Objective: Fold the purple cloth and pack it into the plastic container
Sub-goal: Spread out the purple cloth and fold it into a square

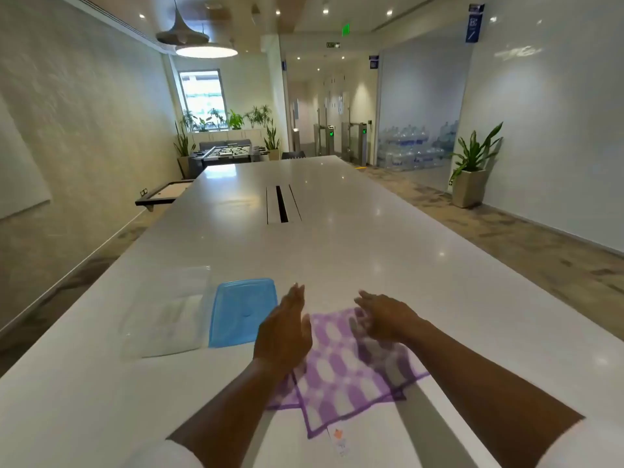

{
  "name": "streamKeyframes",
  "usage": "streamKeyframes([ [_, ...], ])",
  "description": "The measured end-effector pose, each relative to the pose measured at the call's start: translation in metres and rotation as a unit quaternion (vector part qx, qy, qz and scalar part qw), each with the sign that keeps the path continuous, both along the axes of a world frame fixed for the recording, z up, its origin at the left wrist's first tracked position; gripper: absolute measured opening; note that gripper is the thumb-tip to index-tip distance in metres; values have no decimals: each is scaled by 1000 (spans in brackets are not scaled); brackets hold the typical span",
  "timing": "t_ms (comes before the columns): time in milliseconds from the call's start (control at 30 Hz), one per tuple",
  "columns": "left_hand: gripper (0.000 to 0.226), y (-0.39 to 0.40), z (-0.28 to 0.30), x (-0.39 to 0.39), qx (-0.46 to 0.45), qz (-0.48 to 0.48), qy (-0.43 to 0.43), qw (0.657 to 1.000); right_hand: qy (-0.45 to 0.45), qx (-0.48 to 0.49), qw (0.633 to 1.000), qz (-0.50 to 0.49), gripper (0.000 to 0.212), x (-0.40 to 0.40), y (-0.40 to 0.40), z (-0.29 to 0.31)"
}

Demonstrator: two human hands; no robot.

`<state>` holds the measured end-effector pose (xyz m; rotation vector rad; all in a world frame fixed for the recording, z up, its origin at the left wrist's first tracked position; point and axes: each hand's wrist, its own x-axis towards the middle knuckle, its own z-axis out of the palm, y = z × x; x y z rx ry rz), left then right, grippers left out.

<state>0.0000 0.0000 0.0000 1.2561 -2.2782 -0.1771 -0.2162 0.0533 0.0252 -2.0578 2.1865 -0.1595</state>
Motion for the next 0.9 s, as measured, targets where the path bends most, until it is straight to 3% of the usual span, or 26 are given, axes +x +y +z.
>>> streamKeyframes([
  [100, 43, 6, -9, 0, -9, -24, -12, 1000, 16, 21, 1000, 0, 31, -3, 7, -7],
  [233, 23, 8, -17, 0, 8, -36, -14, 999, 5, 50, 999, 2, 32, -7, 12, -13],
  [367, 18, 5, -19, -3, 99, -105, -49, 988, -8, 95, 995, 3, 28, -10, 8, -11],
  [467, 26, 8, -19, -8, 185, -180, -79, 963, -58, 199, 978, 9, 23, -9, 8, -4],
  [633, 57, 13, -23, -17, 271, -184, -140, 934, -93, 309, 946, 37, 28, -6, 10, 3],
  [800, 92, 13, -15, -24, 262, -171, -211, 926, -22, 300, 952, 65, 50, -2, 10, 5],
  [900, 96, 11, -13, -24, 232, -177, -217, 931, 50, 251, 964, 77, 55, -2, 12, 6],
])
